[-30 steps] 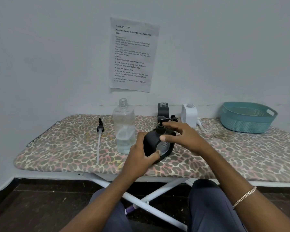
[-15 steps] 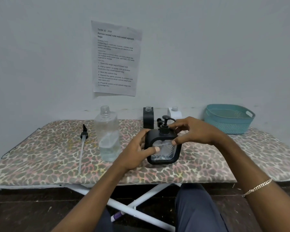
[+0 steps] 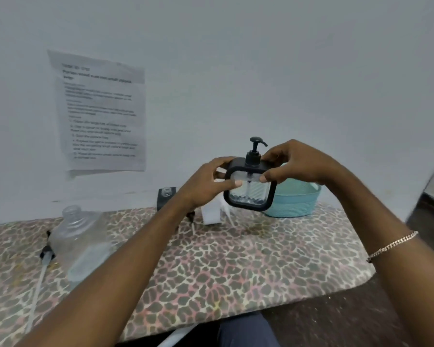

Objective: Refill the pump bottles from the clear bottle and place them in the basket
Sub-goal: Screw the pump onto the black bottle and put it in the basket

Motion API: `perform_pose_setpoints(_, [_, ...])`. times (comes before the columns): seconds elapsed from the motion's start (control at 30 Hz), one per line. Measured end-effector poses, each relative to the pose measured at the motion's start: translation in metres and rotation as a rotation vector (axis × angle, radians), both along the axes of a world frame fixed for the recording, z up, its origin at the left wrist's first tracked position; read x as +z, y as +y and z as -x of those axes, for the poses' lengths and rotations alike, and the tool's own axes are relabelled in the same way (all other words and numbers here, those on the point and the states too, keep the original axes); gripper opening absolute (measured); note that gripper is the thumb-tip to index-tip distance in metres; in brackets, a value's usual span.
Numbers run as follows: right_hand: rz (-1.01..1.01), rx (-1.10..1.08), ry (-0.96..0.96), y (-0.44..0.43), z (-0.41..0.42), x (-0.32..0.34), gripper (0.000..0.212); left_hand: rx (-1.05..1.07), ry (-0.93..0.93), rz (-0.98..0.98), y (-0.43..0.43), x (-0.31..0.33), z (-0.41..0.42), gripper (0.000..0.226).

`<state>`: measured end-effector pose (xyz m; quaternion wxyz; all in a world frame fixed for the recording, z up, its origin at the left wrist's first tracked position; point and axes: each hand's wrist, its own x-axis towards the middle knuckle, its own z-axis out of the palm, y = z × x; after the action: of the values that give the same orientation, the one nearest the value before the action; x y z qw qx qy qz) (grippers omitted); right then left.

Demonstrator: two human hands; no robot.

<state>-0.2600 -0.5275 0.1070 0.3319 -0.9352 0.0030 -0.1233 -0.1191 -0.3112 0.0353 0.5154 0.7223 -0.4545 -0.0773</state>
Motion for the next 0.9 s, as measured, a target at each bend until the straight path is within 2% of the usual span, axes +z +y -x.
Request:
perform_pose_setpoints(0.27, [0.056,-0.253,-0.068,-0.081,-0.009,0.023,0.031,0.040,-0.038,-0.021,-0.120,0.038,-0.029,0.052])
perform_pose_setpoints(0.47, [0.068,-0.519,-0.121,-0.119,-0.024,-0.007,0.029,0.203,-0.005,-0.050,-0.183,0.015,-0.039,0.063])
perform_pose_setpoints(0.57, [0.076,-0.617,-0.123,-0.136,-0.036,-0.034,0.035,0.251,0.072,-0.078,-0.204,-0.006,-0.040,0.058])
perform_pose_setpoints(0.63, [0.094,-0.656,-0.118,-0.143,-0.043,-0.051,0.036,0.229,0.151,-0.117,-0.213,-0.019,-0.042,0.049])
perform_pose_setpoints(0.77, [0.110,-0.716,-0.102,-0.147,-0.057,-0.086,0.041,0.142,0.165,-0.226,-0.226,-0.041,-0.041,0.030])
perform_pose_setpoints(0.9, [0.163,-0.793,-0.094,-0.146,-0.064,-0.114,0.046,0.062,0.058,-0.363,-0.233,-0.057,-0.041,0.041])
